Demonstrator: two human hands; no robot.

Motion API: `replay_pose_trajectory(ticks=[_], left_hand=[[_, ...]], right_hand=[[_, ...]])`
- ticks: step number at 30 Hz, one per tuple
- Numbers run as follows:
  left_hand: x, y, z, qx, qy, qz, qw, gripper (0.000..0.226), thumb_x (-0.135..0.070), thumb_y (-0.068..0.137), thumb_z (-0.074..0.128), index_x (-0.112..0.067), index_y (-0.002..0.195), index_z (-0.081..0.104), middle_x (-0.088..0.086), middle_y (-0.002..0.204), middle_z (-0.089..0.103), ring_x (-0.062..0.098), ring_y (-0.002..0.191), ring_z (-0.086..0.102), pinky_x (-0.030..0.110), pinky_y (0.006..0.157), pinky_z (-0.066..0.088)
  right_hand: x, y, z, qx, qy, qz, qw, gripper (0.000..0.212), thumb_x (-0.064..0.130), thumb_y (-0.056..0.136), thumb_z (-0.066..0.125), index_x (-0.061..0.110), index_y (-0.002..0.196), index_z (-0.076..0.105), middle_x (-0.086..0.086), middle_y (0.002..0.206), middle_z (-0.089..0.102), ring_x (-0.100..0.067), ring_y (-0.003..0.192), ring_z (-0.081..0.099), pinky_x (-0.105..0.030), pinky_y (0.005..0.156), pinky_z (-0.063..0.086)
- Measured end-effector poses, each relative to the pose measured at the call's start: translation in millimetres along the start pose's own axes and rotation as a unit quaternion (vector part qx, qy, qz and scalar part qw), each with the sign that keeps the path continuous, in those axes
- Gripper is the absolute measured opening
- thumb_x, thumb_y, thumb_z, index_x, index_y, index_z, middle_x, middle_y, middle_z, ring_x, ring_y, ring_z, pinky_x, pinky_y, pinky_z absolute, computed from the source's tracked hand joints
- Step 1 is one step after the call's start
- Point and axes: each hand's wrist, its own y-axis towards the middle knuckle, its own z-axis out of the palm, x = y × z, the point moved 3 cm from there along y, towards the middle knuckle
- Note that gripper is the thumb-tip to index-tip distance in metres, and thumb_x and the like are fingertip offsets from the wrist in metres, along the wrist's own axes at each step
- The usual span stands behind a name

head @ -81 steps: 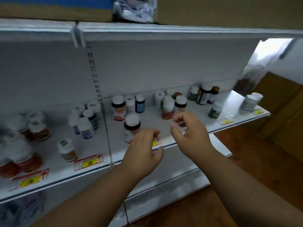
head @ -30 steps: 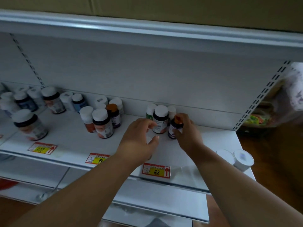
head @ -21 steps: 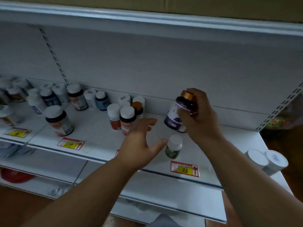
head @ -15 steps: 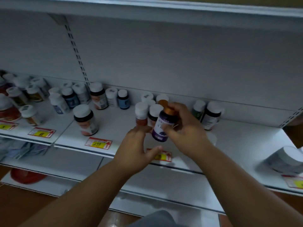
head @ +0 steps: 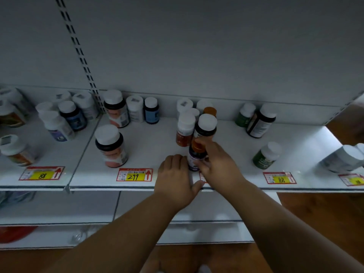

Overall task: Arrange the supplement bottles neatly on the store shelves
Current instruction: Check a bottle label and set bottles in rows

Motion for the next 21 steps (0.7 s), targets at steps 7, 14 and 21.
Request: replay_pose_trajectory(ticks=[7,14,21], left_hand=[[1.5,5.4,1.3,0.032,0.017,0.006,0.999,0.073,-0.073,0.081,0.036,-0.015,0.123,0.052,0.004,0.116,0.051,0.024,0.108,0.043,0.033,0.093,0.035],[-8.6,-4.8,-38.0,-0.082,-0.12,-0.047,0.988,0.056,-0.048,0.078,0.066,-0.01,0.118,0.055,0.009,0.112,0.059,0.026,0.101,0.054,0.035,0.088,0.043],[-70.4,26.6,-84.3,-0.175,-0.214,0.063,0.959,0.035,-0.026,0.08,0.064,-0.01,0.11,0.06,0.006,0.103,0.06,0.021,0.094,0.052,0.025,0.083,0.036]], right_hand=[[2.0,-1.3,-1.4,0.008,-0.023,0.021,0.999,0.053,0.017,0.082,0.069,0.019,0.131,0.05,-0.011,0.11,0.061,-0.03,0.092,0.06,-0.029,0.074,0.046],[9.9,-9.5,-45.1,-0.055,-0.019,0.035,0.998,0.051,0.031,0.087,0.063,0.022,0.134,0.047,-0.005,0.119,0.054,-0.02,0.106,0.054,-0.026,0.086,0.044],[-29.8,-1.9,-116.2,-0.16,-0.039,0.016,0.986,0.03,0.028,0.085,0.065,0.02,0.113,0.058,-0.001,0.113,0.057,-0.018,0.094,0.059,-0.028,0.076,0.048]])
